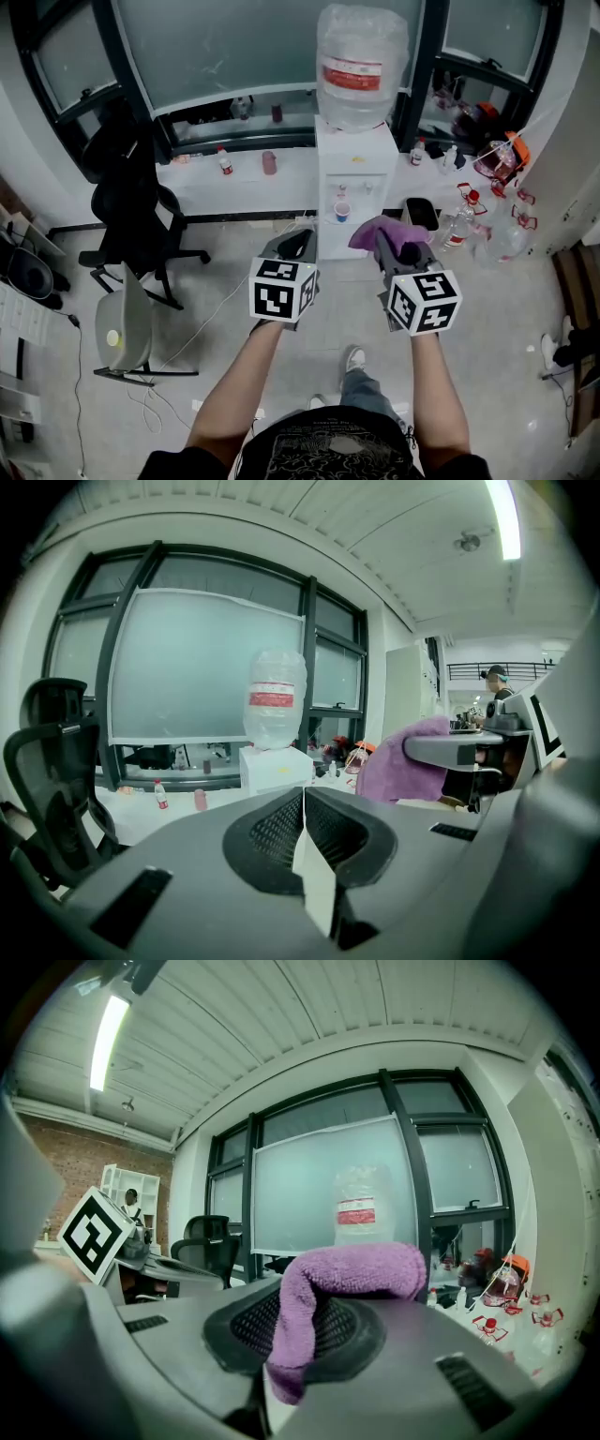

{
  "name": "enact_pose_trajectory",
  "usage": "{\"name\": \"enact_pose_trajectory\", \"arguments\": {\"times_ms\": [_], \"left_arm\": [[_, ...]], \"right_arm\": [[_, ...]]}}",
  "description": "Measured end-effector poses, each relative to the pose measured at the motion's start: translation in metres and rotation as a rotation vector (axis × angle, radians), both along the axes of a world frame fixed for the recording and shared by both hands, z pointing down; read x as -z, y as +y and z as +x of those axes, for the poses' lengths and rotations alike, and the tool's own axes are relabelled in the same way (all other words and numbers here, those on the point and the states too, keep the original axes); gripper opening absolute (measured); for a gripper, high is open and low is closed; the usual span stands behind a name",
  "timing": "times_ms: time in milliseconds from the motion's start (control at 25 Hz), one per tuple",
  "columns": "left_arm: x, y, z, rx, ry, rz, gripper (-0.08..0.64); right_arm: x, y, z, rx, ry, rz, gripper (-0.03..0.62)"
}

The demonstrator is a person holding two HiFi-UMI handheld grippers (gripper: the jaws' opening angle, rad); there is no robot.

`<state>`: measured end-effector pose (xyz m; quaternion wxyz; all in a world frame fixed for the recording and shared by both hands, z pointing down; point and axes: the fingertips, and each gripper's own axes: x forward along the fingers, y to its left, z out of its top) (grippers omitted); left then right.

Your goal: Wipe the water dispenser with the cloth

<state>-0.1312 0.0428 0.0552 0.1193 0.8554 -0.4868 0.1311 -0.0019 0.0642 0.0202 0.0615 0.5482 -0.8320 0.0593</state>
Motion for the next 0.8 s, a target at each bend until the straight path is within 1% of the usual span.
{"name": "enact_pose_trajectory", "arguments": {"times_ms": [280,800], "left_arm": [[-0.002,-0.044,0.013,0.018,-0.01,0.002,0.028],[-0.012,-0.156,0.048,0.099,-0.029,-0.029,0.028]], "right_arm": [[-0.005,-0.048,0.005,0.038,-0.008,0.002,0.046],[-0.025,-0.172,0.025,0.15,-0.022,-0.046,0.046]]}}
